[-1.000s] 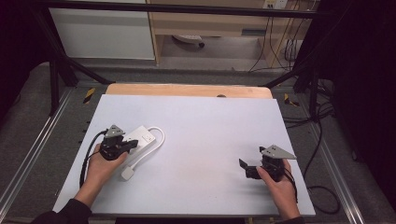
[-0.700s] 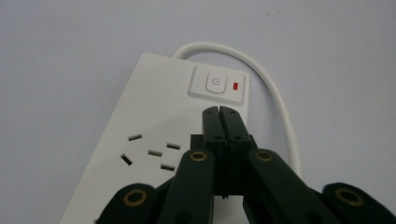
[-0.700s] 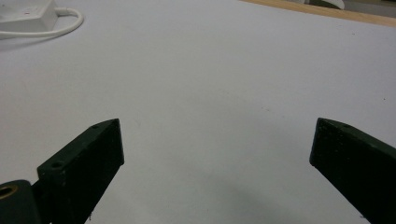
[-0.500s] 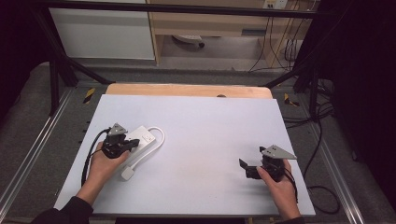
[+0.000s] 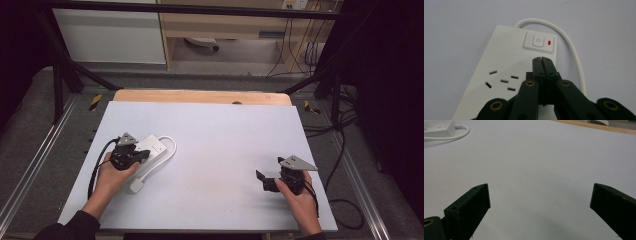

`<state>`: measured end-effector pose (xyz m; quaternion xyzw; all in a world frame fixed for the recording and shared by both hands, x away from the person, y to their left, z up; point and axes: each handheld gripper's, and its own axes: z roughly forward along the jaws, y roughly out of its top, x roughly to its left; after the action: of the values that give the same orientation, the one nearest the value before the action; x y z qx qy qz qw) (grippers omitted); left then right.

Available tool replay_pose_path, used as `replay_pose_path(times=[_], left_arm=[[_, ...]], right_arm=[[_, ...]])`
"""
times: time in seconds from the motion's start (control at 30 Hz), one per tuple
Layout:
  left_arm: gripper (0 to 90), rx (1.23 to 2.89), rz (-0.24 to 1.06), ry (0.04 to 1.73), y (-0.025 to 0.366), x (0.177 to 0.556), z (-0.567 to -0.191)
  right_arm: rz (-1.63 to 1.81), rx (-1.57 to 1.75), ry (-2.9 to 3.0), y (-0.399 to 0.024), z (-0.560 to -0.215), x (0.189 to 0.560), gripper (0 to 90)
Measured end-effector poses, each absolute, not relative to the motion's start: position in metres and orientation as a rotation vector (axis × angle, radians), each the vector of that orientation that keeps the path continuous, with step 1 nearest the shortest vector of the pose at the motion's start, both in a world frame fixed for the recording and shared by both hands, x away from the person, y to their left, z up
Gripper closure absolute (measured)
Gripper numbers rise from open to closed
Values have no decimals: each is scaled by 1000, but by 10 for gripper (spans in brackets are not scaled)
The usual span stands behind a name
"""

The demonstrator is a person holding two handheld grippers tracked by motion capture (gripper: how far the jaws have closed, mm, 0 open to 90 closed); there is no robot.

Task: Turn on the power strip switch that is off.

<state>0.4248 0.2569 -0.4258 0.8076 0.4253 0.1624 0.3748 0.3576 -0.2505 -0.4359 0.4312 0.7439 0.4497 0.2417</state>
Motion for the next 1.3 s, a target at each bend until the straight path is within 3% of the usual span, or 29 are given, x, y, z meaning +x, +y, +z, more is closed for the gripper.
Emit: replay_pose_path(times=[1.3], left_arm=[[900, 2071, 404, 1083, 256, 427, -426]], right_arm=[[1227, 1178, 2041, -250, -436, 358, 31]])
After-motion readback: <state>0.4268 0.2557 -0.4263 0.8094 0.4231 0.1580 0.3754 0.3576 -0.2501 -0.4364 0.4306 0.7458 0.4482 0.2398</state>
